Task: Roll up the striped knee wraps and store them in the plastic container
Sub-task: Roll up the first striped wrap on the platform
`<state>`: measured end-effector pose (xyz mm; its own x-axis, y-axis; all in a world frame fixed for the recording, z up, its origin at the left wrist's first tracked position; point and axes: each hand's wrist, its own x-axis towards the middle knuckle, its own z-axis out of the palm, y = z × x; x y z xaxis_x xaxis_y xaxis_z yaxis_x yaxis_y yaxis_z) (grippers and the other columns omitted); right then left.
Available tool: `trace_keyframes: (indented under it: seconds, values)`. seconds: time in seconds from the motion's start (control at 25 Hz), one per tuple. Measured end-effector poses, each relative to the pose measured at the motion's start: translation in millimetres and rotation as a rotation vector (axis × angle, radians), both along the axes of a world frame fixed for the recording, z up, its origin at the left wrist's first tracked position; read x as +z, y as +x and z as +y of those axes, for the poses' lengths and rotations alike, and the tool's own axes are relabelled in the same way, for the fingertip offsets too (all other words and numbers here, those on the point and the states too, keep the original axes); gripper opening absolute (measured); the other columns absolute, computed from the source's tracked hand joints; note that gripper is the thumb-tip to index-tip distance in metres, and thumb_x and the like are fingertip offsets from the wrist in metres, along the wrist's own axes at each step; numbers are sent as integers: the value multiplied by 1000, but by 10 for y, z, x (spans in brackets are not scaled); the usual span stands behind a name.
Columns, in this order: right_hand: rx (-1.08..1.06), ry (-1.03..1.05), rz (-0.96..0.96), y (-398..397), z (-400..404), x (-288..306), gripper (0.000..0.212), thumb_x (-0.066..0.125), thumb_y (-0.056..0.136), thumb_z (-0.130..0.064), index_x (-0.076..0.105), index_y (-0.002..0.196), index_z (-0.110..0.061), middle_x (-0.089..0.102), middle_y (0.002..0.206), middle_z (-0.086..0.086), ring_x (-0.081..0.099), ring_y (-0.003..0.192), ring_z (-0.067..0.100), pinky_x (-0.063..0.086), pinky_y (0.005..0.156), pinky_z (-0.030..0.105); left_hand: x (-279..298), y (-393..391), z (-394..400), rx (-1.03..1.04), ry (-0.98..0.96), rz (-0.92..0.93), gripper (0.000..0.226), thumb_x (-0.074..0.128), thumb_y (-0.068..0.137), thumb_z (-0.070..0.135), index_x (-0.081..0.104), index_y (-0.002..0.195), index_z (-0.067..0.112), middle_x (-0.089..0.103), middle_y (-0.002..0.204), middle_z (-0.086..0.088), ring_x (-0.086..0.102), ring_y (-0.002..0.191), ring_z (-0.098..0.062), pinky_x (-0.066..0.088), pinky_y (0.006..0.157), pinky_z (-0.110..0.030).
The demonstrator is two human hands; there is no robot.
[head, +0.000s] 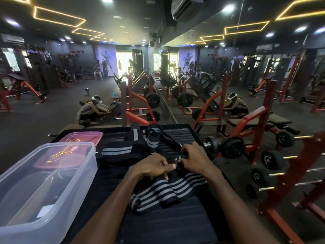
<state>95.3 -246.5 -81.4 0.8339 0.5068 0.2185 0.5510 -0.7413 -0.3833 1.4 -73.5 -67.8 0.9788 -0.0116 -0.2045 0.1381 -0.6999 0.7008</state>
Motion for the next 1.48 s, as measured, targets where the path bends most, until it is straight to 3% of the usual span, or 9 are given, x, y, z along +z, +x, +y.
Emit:
trace_keyframes:
  seconds: [0.08,0.32,0.52,0.64,0.8,0.96,1.24,1.36,1.48]
  values:
    - [117,160,3,-178,54,75,6,67,85,-19,68,90,-22,62,91,-6,59,88,10,50,80,30,33,-30,62,-69,-34,-8,30,71,88,43,70,88,12,74,72,7,54,59,-3,46,60,-24]
    - [315,239,483,-428,124,-21,17,58,77,-23,73,80,-16,73,72,0,67,71,13,55,75,36,50,-175,297,-260,-131,-23,14,78,82,16,71,93,18,71,96,1,64,92,-11,50,87,-31]
    - [344,194,522,-450,88,102,21,62,69,-25,52,50,-21,44,54,-5,40,56,14,31,58,32,167,-181,261,-78,-385,-200,23,70,88,1,63,110,5,66,88,-4,64,77,-5,50,72,-18]
    - [325,370,583,-383,86,174,39,63,76,-14,44,44,-25,40,53,-8,37,54,8,31,56,27,186,-178,256,17,-423,-221,27,73,89,19,65,112,7,64,80,4,57,65,-1,44,61,-17]
    - [308,463,608,-274,66,254,22,67,69,-22,56,49,-24,52,56,-8,48,60,7,37,67,30,107,-233,368,0,-499,-12,30,70,86,45,69,88,15,49,63,9,38,56,-4,30,56,-21]
    - [253,294,718,-300,40,299,42,63,86,-12,53,46,-23,47,48,-14,42,40,-2,31,50,19,128,-271,391,8,-490,-23,15,69,91,20,66,77,15,60,63,10,52,58,-2,40,56,-17]
    - [371,155,1154,-363,-47,360,33,48,95,-23,69,101,2,67,109,36,67,90,49,60,72,48,158,-201,441,8,-321,-130,6,73,88,15,70,88,11,69,77,8,62,74,-1,47,70,-15]
    - [334,424,1139,-399,-70,432,26,57,92,-15,62,67,-13,66,76,14,67,74,33,55,62,36,174,-216,506,36,-367,-118,10,74,87,16,73,93,8,73,84,7,65,82,-4,48,77,-21]
    - [267,699,1112,-400,-83,480,28,57,93,-15,59,65,-15,53,57,2,53,46,12,42,45,23,228,-291,668,107,-338,-66,28,75,86,28,71,97,3,66,72,8,57,62,-4,43,61,-22]
